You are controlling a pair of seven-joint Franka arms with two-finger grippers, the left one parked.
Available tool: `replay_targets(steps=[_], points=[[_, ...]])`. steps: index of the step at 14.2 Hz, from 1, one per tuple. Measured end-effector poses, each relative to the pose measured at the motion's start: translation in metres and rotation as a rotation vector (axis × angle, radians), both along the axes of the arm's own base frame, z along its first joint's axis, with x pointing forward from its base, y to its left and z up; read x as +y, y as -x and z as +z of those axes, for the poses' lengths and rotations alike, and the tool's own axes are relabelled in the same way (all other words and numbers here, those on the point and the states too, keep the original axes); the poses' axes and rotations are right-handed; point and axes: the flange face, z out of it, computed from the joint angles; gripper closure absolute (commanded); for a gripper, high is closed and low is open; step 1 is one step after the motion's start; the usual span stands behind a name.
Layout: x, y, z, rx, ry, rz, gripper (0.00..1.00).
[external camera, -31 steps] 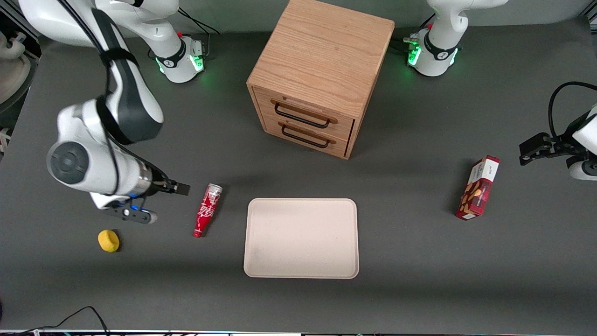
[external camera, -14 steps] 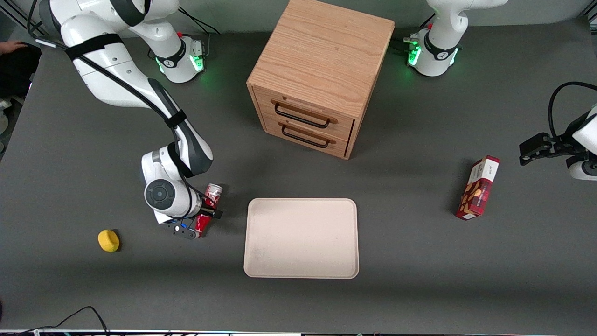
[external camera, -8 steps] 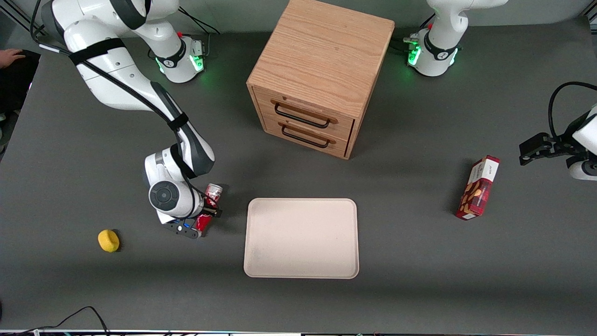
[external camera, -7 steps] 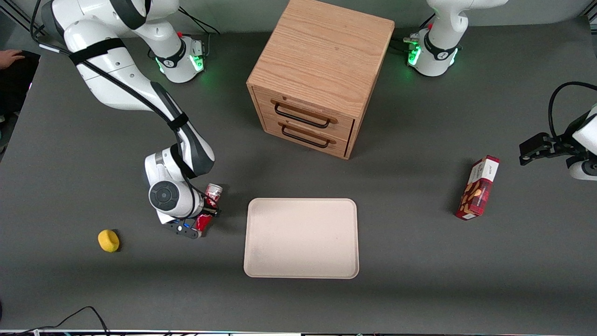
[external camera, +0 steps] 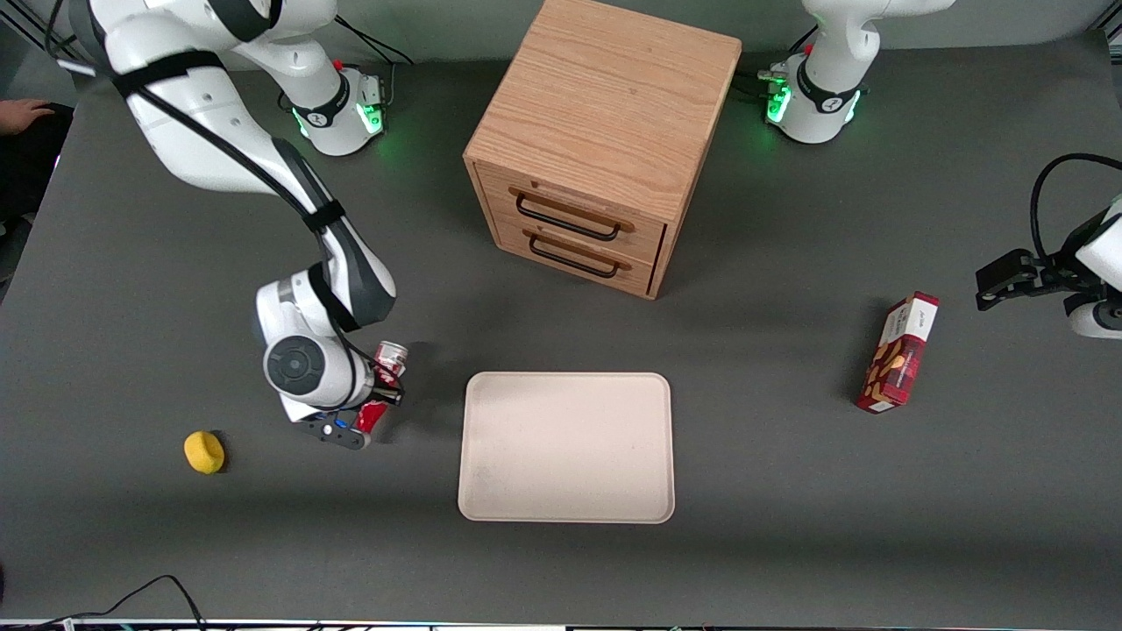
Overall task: Place coke bottle on tray
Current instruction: 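Close the right gripper around the bottle's body, then lift the bottle off the table with the right gripper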
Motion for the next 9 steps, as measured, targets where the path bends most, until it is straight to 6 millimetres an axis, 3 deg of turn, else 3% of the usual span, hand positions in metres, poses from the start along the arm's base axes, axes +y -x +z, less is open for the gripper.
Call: replay_targets(steps=[1, 2, 4, 7, 9], points=[[-0.004, 0.0, 0.036, -0.003, -0.008, 0.004, 1.0], [-0.014, 0.007, 0.103, -0.014, -0.039, 0.027, 1.0], [-0.027, 0.026, 0.172, 0.006, -0.043, 0.076, 1.0], [-0.045, 0.048, 0.248, 0.052, -0.04, 0.134, 1.0], [-0.05, 0.051, 0.28, 0.054, -0.064, 0.146, 1.0]])
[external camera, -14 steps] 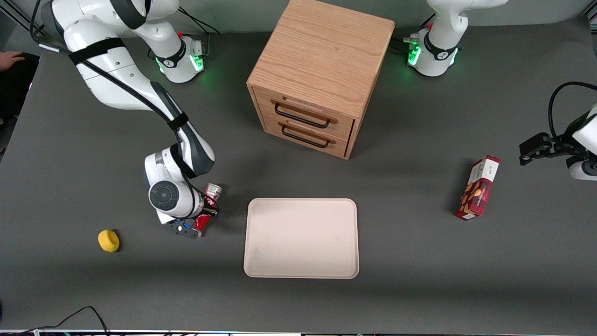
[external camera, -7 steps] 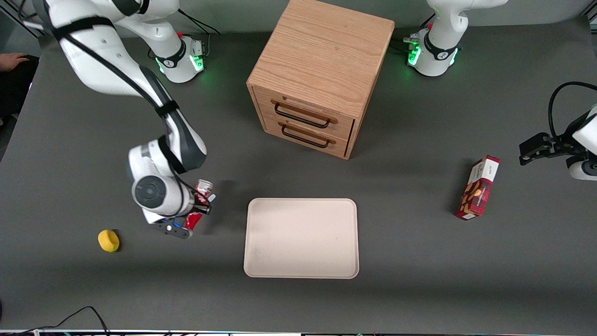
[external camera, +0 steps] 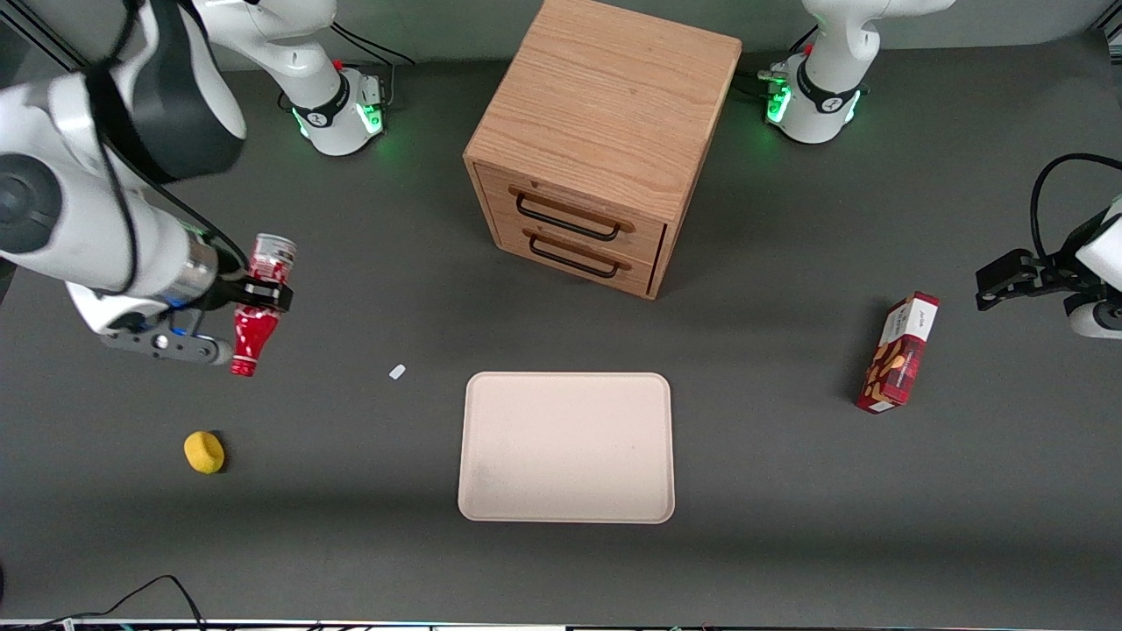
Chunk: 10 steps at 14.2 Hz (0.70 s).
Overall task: Place coke bottle on tray
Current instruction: 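Lift the bottle off the table with the right gripper, then carry the held bottle over the cream tray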
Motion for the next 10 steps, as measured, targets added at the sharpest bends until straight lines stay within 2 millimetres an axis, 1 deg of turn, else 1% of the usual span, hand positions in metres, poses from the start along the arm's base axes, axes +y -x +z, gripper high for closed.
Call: replay_targets(steps=[1, 3, 4, 5, 6, 7, 10], points=[[0.001, -0.001, 0.001, 0.002, -0.007, 0.002, 1.0], [0.009, -0.012, -0.014, 0.019, -0.013, 0.011, 1.0], [0.018, -0.02, -0.024, 0.026, -0.018, 0.016, 1.0], [0.034, -0.029, -0.034, 0.031, -0.021, 0.017, 1.0], [0.056, -0.036, -0.046, 0.034, -0.022, 0.019, 1.0], [0.083, -0.041, -0.058, 0.035, -0.023, 0.027, 1.0], [0.164, -0.049, -0.103, 0.031, -0.022, 0.035, 1.0]])
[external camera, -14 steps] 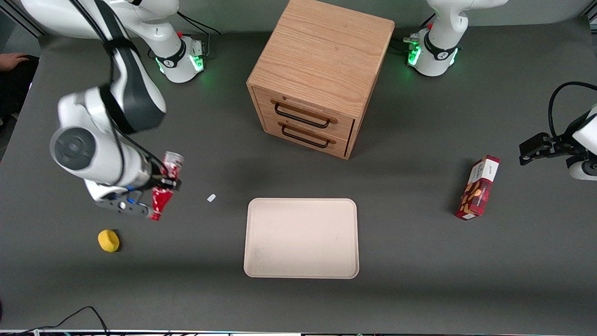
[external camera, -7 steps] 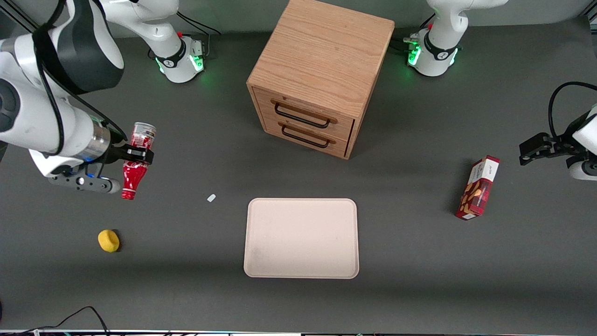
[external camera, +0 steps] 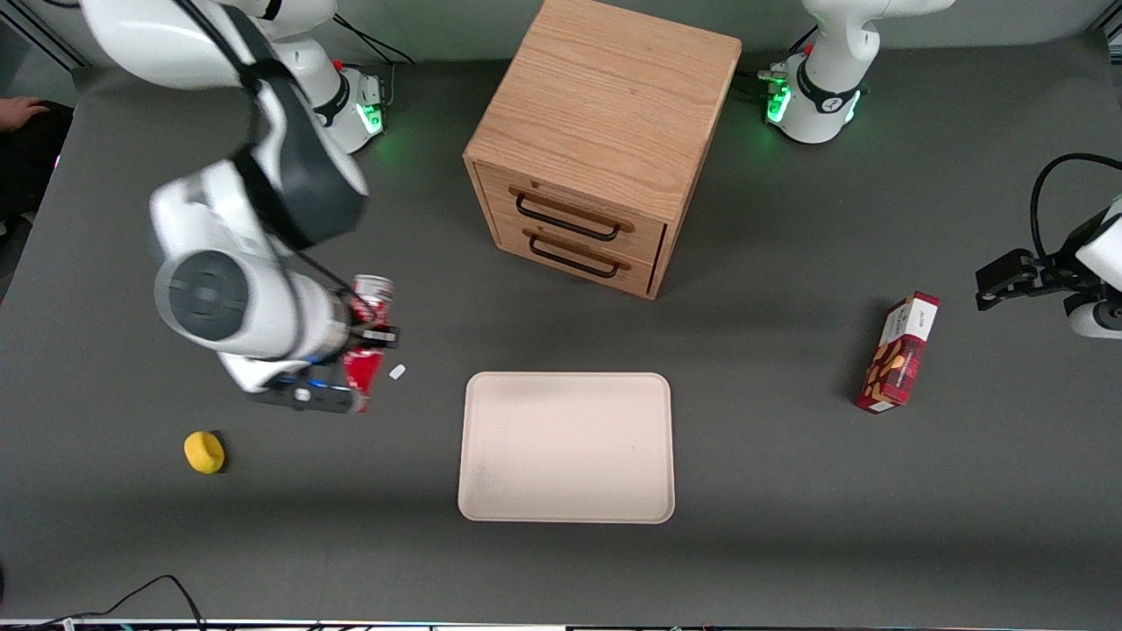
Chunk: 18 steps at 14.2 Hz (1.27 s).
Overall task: Place coke bottle on tray
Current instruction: 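Carry the held bottle over the cream tray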
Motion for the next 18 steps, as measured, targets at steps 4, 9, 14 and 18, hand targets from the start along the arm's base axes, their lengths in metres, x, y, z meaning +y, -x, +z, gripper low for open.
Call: replay_targets(steps=[4, 9, 14, 18], points=[[0.077, -0.005, -0.083, -0.071, 0.017, 0.024, 1.0], [0.085, -0.018, -0.153, -0.1, 0.03, 0.025, 1.0], [0.086, -0.028, -0.194, -0.146, 0.011, 0.026, 1.0], [0.079, -0.037, -0.215, -0.185, 0.011, 0.105, 1.0]])
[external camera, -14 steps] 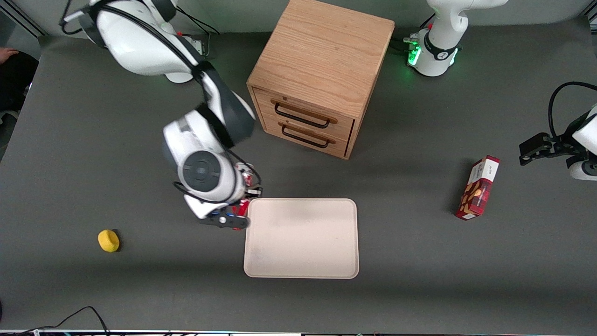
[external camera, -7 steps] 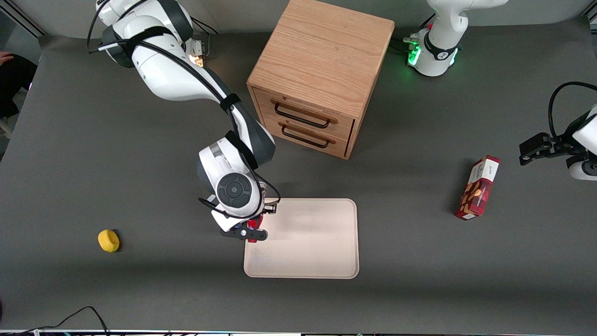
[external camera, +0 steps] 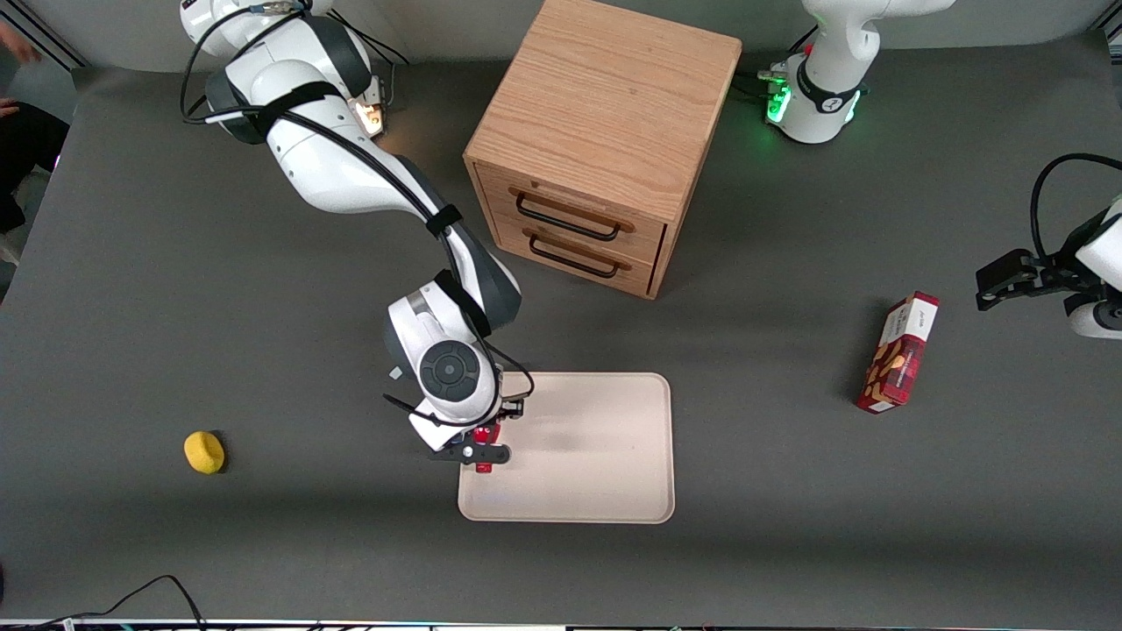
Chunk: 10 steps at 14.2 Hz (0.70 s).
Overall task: Place coke bottle on tray
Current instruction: 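Carry the held bottle over the cream tray, then lower the bottle onto the tray and lay it down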
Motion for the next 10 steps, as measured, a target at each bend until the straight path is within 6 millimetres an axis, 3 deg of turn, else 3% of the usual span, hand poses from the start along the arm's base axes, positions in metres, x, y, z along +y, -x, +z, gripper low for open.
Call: replay_targets(steps=[6, 7, 8, 10], points=[[-0.004, -0.009, -0.027, -0.054, -0.013, 0.019, 1.0], [-0.004, -0.009, -0.026, -0.059, -0.016, 0.019, 0.8], [-0.005, -0.01, -0.026, -0.062, -0.017, 0.019, 0.01], [-0.005, -0.011, -0.027, -0.066, -0.016, 0.018, 0.0]])
